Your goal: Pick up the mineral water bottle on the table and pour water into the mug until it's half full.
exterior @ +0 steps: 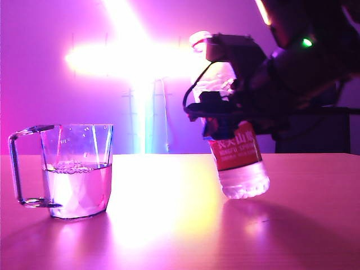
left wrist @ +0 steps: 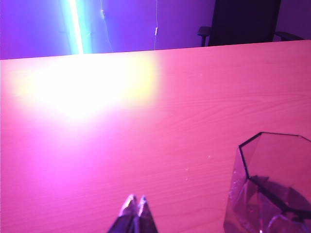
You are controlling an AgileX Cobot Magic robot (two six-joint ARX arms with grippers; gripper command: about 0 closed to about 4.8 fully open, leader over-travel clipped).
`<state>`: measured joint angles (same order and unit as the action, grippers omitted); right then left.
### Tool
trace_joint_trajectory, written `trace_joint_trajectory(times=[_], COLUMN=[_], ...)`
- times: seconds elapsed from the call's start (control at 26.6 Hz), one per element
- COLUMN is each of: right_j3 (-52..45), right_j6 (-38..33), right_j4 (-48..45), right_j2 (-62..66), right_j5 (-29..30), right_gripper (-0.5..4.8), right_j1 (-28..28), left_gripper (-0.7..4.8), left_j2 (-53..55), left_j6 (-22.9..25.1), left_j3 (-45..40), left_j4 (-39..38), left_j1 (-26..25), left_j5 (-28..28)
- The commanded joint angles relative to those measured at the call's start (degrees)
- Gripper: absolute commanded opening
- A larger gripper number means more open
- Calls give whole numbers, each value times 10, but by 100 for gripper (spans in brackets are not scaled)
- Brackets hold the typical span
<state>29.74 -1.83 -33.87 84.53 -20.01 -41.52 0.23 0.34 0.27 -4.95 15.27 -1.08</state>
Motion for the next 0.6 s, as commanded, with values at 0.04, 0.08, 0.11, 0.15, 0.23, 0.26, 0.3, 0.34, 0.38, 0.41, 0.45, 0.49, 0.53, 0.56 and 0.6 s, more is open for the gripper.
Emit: trace_joint_trajectory(times=[0.04, 0.08, 0.11, 0.15, 0.23, 0.26, 0.3, 0.34, 0.38, 0.41, 0.45, 0.49, 0.53, 0.56, 0.6], right_j3=[-31, -42, -54, -67, -96, -105, -115, -122, -129, -133, -137, -141, -143, -145, -148], right_j6=[-50, -57, -61, -64, -73, -73, -73, -73, -73, -73, -73, -73, -73, -73, -73], right_j4=[-95, -114, -133, -156, -200, -211, -223, -231, -236, -237, -237, -237, -237, -238, -239], right_j2=[-5, -5, -5, -5, -5, -5, -5, -5, -4, -4, -4, -4, -4, -4, -4], right_j5=[10, 9, 9, 9, 11, 11, 11, 11, 11, 11, 11, 11, 11, 11, 11], right_gripper=[260, 261, 260, 261, 261, 260, 261, 261, 261, 261, 261, 261, 262, 263, 265], right_j1=[11, 14, 16, 19, 26, 26, 27, 27, 27, 27, 27, 27, 27, 27, 27], left_gripper=[-2, -2, -2, -2, -2, -2, -2, -2, -2, -2, -2, -2, -2, -2, -2], left_j2=[1, 1, 1, 1, 1, 1, 1, 1, 1, 1, 1, 1, 1, 1, 1], left_j6=[-2, -2, -2, -2, -2, -2, -2, -2, -2, -2, -2, -2, -2, -2, -2], left_j3=[2, 2, 2, 2, 2, 2, 2, 2, 2, 2, 2, 2, 2, 2, 2], left_j4=[8, 8, 7, 7, 7, 8, 7, 8, 7, 7, 7, 8, 8, 7, 7], left_j1=[0, 0, 0, 0, 0, 0, 0, 0, 0, 0, 0, 0, 0, 0, 0], left_j5=[-2, -2, -2, -2, -2, -2, -2, -2, -2, -2, -2, -2, -2, -2, -2])
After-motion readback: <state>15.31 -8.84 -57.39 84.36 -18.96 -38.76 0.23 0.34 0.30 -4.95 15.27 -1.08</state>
